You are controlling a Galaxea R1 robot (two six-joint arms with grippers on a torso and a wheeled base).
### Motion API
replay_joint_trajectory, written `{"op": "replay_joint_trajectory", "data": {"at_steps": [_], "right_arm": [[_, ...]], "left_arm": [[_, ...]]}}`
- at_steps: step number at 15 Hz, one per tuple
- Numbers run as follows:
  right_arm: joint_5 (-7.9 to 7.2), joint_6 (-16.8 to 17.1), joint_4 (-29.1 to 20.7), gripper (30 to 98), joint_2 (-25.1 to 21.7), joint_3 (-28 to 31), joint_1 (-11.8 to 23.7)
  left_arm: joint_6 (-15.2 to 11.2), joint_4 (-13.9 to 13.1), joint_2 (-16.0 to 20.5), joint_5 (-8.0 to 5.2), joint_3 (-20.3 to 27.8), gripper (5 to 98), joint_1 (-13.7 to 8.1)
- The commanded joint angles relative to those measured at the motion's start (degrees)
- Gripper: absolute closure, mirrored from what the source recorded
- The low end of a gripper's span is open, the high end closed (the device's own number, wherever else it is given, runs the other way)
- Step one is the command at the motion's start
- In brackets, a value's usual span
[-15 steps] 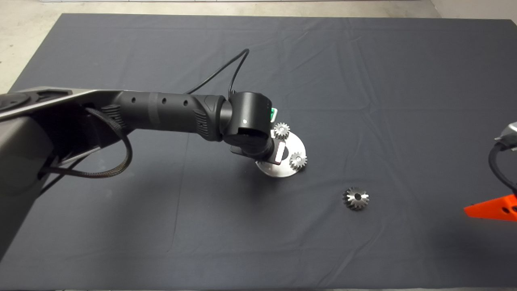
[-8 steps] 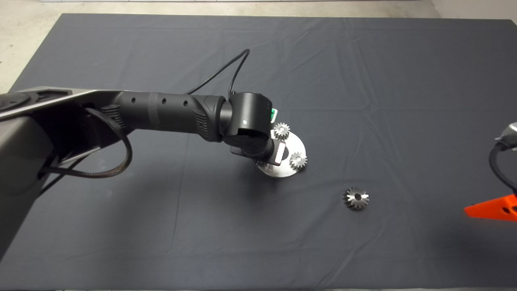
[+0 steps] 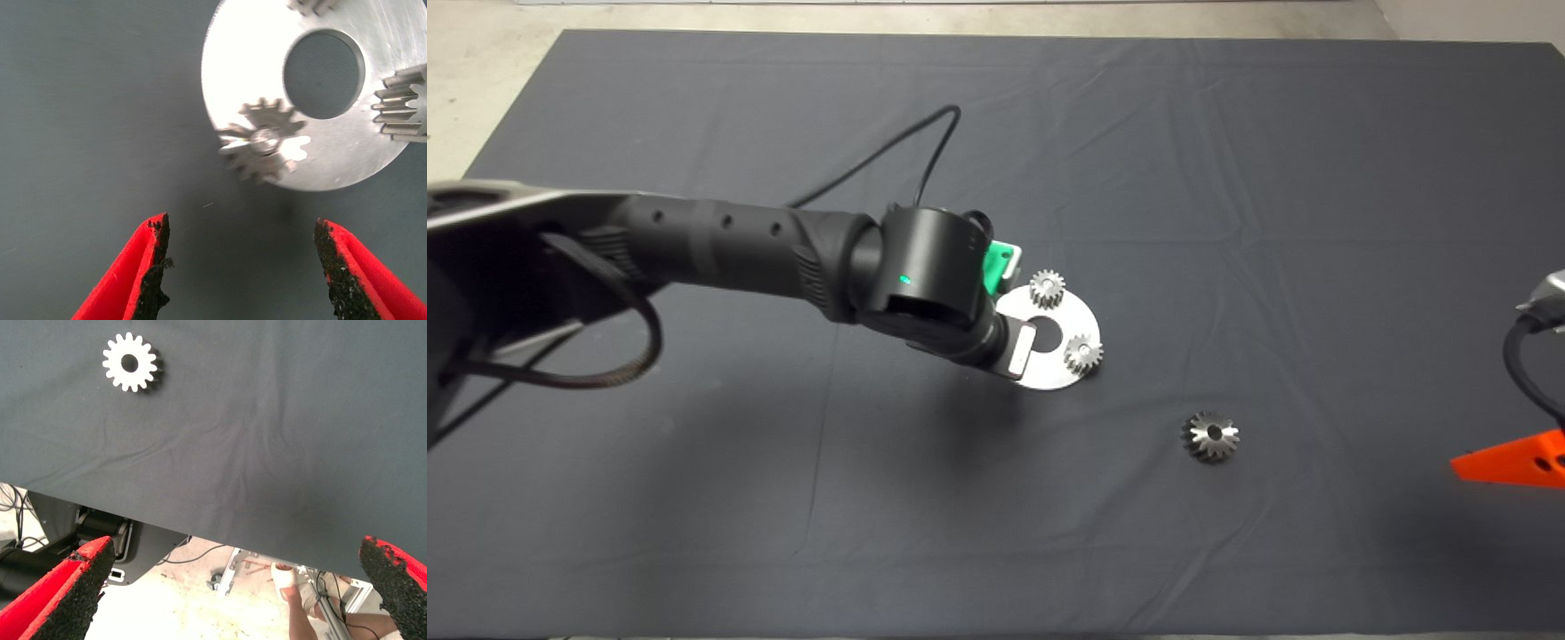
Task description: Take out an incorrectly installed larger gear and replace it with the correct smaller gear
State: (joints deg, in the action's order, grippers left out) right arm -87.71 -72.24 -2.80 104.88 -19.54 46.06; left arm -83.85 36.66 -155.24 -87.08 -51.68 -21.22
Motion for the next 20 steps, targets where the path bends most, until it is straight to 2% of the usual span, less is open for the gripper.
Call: {"op": "replay_joint_trajectory", "data": {"at_steps": [1,2,3,4,6,7,8,10,12,13,14,15,19,20], "right_arm": [[-1.68,-0.4,-2.0,31.6,-0.1,0.2,0.9],[-1.67,-0.4,-2.1,31.6,-0.1,0.2,0.9],[-1.67,-0.4,-2.1,31.6,-0.1,0.2,0.8],[-1.67,-0.5,-2.1,31.6,-0.1,0.2,0.8],[-1.67,-0.4,-2.1,31.6,-0.2,0.3,0.8],[-1.67,-0.5,-2.1,31.6,-0.2,0.4,0.8],[-1.67,-0.6,-2.1,31.6,-0.3,0.3,0.8],[-1.67,-0.6,-2.1,31.6,-0.1,0.4,0.8],[-1.67,-0.7,-2.1,31.6,-0.2,0.3,0.8],[-1.5,-0.7,-2.1,31.6,0.2,0.4,0.8],[-1.5,-0.8,-2.1,31.6,0.3,0.4,0.8],[-1.5,-0.8,-2.1,31.6,-0.2,0.4,0.8],[-1.59,-0.8,-2.4,31.6,-1.1,0.7,0.8],[-1.5,-0.7,-2.4,31.6,-1.6,0.9,0.8]], "left_arm": [[-1.4,-14.8,10.7,-0.25,10.3,50.0,-9.3],[-1.4,-17.3,14.2,-0.2,13.2,47.2,-9.5],[-1.4,-18.7,18.3,-0.2,16.8,45.3,-9.5],[-1.4,-20.6,23.8,-0.02,21.2,45.3,-9.9],[-1.2,-23.5,32.8,-0.2,28.5,39.9,-12.3],[-1.2,-26.0,36.3,-0.11,29.8,39.8,-13.4],[-1.1,-28.5,38.2,-0.08,30.8,39.8,-15.0],[-0.7,-32.7,38.2,-0.2,32.5,35.0,-18.9],[1.1,-34.9,38.9,-0.29,32.6,35.0,-19.9],[2.0,-36.1,38.8,-0.29,32.9,31.3,-20.2],[2.5,-37.5,38.8,-0.29,32.9,30.2,-21.6],[2.9,-37.9,39.1,-0.29,32.7,30.2,-23.0],[3.7,-38.6,37.1,-0.25,32.5,25.2,-25.8],[3.7,-38.8,37.2,-0.29,32.5,25.2,-25.9]]}}
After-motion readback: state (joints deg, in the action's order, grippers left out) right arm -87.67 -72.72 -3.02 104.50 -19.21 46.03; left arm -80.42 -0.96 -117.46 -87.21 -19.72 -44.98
